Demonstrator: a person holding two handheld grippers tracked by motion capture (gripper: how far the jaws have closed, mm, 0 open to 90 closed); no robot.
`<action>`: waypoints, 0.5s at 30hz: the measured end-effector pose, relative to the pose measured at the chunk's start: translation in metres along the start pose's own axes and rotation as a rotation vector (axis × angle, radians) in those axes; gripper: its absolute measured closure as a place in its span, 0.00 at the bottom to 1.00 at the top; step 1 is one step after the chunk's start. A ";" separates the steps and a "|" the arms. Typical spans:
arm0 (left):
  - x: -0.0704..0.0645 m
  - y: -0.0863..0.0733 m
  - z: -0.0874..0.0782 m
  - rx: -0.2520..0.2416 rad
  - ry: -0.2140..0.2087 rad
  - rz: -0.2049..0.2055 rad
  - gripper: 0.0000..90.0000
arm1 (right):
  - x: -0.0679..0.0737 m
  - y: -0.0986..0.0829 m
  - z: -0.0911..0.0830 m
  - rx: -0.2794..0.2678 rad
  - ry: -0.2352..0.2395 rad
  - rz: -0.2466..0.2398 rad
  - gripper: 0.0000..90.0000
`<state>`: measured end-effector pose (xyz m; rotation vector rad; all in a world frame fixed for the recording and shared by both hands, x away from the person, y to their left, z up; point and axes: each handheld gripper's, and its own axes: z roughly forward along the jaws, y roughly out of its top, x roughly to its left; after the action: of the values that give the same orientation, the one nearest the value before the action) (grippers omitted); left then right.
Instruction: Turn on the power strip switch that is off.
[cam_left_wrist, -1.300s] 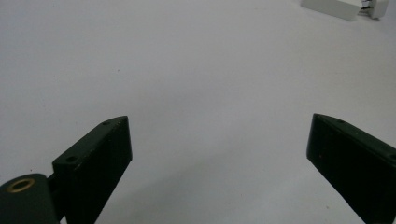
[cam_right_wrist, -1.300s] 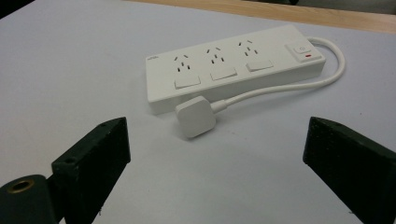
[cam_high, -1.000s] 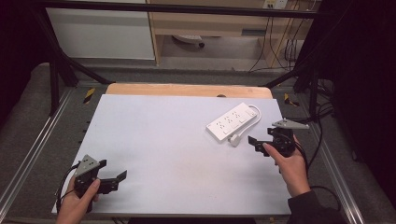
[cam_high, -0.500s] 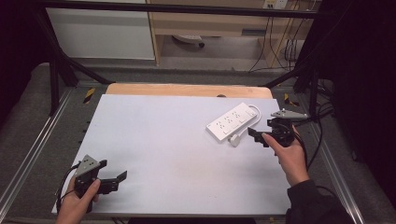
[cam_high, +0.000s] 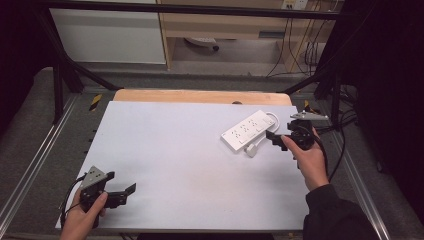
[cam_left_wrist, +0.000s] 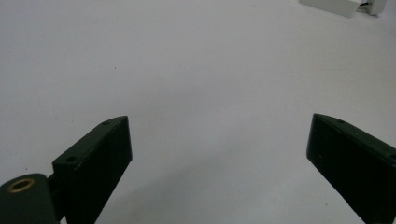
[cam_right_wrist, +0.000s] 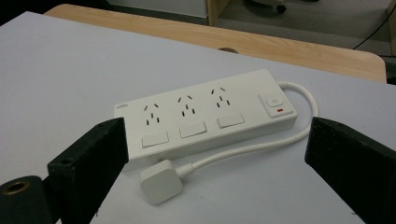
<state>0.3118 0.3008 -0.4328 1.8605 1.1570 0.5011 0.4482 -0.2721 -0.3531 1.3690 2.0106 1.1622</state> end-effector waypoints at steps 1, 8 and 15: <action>0.000 0.000 0.000 -0.001 0.000 0.002 0.08 | -0.001 0.000 0.001 -0.002 -0.005 0.003 0.08; 0.000 0.000 0.000 0.000 -0.001 0.003 0.08 | -0.005 0.002 0.013 0.024 -0.011 0.003 0.10; 0.000 -0.001 0.001 0.008 0.002 0.002 0.08 | -0.008 0.004 0.028 0.045 -0.016 0.011 0.09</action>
<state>0.3118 0.3007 -0.4342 1.8687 1.1604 0.5002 0.4744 -0.2677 -0.3661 1.4077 2.0321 1.1142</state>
